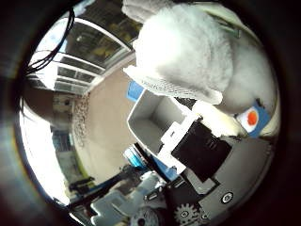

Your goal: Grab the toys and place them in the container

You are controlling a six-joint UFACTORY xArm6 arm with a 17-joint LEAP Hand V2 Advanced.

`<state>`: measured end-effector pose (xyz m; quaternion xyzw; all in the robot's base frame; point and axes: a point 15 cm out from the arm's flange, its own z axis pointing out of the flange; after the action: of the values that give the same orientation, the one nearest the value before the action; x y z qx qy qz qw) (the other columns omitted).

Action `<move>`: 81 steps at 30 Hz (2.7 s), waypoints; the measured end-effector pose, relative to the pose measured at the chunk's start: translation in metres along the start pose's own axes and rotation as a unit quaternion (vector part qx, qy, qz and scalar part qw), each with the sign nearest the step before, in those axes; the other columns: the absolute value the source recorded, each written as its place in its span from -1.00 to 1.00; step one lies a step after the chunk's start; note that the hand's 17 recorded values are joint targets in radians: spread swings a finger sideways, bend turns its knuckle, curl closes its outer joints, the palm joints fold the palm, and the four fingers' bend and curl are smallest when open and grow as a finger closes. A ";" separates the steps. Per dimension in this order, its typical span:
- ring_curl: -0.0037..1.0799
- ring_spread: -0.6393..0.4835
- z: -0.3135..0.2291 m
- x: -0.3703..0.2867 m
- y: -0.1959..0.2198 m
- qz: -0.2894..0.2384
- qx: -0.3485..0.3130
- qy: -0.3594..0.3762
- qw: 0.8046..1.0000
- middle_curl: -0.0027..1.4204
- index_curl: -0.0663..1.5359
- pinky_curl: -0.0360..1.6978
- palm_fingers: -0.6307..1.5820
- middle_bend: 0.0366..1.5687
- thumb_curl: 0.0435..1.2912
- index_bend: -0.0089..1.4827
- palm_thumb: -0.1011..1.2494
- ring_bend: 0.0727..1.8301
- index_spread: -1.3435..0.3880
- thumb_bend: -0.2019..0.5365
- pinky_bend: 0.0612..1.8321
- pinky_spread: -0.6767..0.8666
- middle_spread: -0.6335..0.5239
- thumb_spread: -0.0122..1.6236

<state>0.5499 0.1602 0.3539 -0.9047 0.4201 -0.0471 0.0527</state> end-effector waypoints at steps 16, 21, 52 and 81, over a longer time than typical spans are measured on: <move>-0.29 0.53 0.030 0.041 0.030 0.014 -0.050 0.007 0.999 -0.32 -0.18 -0.33 -0.56 -0.52 -0.40 -0.60 -0.10 -0.24 0.12 -0.59 0.11 0.37 0.08 0.40; -0.39 0.58 0.002 0.080 0.040 0.037 -0.016 0.031 0.999 -0.41 -0.29 -0.42 -0.45 -0.66 -0.48 -0.73 -0.16 -0.38 0.20 -0.55 -0.04 0.44 0.12 0.41; -0.46 0.57 0.136 0.251 0.094 -0.033 -0.096 0.157 0.982 -0.49 -0.55 -0.62 -0.23 -0.80 -0.55 -0.78 -0.16 -0.52 0.33 -0.53 -0.21 0.48 0.08 0.40; 0.08 0.16 0.136 0.260 0.088 -0.047 -0.104 0.194 0.974 0.00 -0.45 -0.48 0.60 0.22 -0.42 -0.45 0.27 0.35 -0.02 -0.45 0.31 0.31 -0.22 0.36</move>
<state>0.6686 -0.0877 0.2182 -0.8976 0.3821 -0.1801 -0.1258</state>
